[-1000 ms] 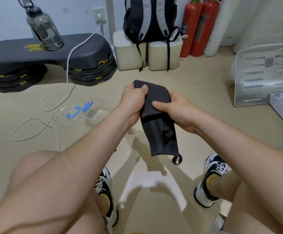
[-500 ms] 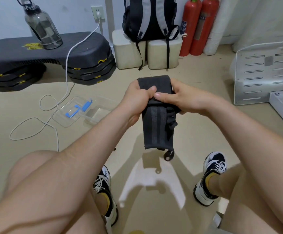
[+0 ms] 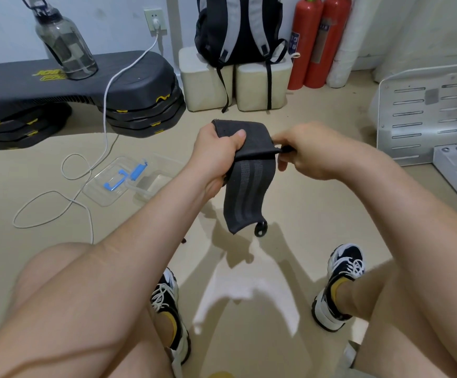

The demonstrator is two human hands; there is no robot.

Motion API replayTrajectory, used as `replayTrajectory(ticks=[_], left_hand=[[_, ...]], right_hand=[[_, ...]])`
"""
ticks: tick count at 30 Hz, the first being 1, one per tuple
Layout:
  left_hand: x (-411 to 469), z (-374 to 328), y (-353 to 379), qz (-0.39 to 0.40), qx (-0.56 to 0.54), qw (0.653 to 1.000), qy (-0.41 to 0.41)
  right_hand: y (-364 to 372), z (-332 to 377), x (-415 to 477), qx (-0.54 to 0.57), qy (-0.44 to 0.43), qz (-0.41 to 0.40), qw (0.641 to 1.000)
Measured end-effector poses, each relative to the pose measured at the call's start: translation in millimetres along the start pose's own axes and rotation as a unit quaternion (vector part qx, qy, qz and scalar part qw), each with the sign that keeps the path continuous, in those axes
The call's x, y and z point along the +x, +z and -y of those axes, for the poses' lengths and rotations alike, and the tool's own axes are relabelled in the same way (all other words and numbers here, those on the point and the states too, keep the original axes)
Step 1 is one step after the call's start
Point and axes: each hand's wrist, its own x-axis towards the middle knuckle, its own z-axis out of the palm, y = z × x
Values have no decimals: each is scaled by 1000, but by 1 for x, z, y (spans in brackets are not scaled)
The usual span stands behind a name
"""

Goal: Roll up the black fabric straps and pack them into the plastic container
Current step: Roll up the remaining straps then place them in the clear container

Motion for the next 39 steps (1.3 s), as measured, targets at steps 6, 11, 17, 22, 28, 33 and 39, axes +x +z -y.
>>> replayTrajectory(ticks=[6,11,17,22,28,33,39], left_hand=[[1,-1,-3,-17,-46,998,-36],[2,1,-1,1,-4,1000,8],[-5,-3,-4,120,24,992,-9],[-6,-4,-5,149,48,987,-32],[-3,-3,-1,109,55,992,-38],[-8,-5,4,113,44,992,-21],[-10,-6,2,58,18,998,-13]], right_hand=[[14,-1,5,275,78,5,958],[16,-4,2,462,89,28,882],[20,-14,1,495,109,61,860],[12,-12,-4,344,104,21,933],[12,-3,-6,324,132,-95,932],[8,1,-11,581,115,74,802],[14,-3,-7,658,125,65,740]])
